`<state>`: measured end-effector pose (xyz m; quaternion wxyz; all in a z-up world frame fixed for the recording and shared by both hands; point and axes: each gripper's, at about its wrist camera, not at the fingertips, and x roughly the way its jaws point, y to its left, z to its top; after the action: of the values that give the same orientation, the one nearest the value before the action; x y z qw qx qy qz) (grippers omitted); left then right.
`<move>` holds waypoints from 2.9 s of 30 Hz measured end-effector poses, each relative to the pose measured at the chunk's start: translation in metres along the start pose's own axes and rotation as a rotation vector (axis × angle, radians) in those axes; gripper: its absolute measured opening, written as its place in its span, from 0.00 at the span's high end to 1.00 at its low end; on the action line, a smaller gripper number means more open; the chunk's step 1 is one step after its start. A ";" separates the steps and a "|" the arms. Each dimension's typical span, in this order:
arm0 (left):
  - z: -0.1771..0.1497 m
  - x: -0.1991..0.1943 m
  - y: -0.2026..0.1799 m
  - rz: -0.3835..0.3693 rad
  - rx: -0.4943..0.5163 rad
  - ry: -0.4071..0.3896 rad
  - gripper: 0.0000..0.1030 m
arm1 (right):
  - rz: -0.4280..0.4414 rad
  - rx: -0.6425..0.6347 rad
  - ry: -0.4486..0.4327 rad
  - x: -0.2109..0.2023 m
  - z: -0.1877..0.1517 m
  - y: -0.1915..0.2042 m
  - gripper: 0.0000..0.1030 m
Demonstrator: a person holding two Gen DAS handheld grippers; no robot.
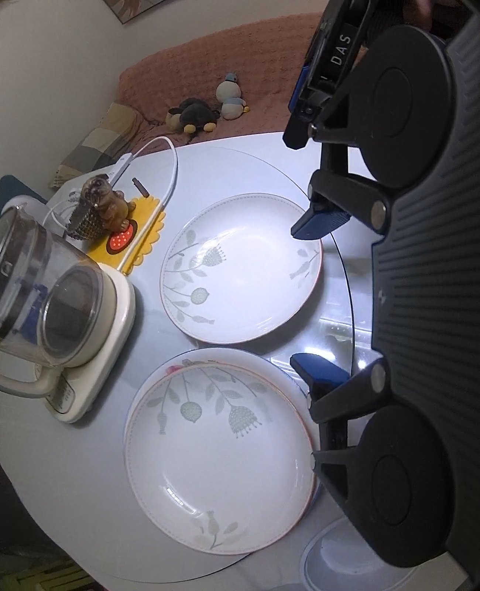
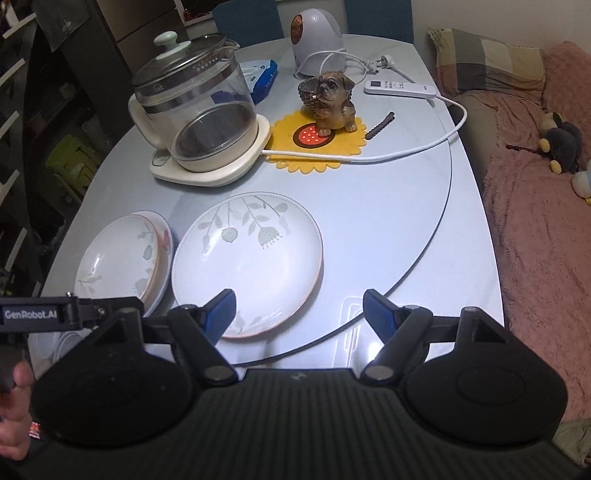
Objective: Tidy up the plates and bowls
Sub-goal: 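Move both grippers toward the large leaf-pattern plate on the turntable, then close both grippers on the large leaf-pattern plate rim, then lift the large leaf-pattern plate with both grippers over the plate stack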
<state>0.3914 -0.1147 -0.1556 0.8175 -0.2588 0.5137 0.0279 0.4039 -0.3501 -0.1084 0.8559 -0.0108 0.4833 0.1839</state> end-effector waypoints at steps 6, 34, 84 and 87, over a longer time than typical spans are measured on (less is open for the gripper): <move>0.012 0.036 0.006 0.013 -0.084 0.036 0.43 | 0.032 -0.056 0.048 0.043 0.029 -0.013 0.38; 0.037 0.102 0.019 0.122 -0.216 0.085 0.76 | 0.185 -0.169 0.201 0.155 0.068 -0.022 0.80; 0.033 -0.074 0.078 0.034 -0.134 -0.113 0.77 | 0.404 -0.074 0.166 0.052 0.059 0.048 0.84; 0.029 -0.083 0.098 0.029 -0.135 -0.110 0.77 | 0.406 -0.079 0.170 0.055 0.055 0.067 0.84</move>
<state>0.3459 0.0014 -0.1134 0.8246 -0.3041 0.4688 0.0884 0.4534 -0.2599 -0.1143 0.7562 0.0376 0.5384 0.3699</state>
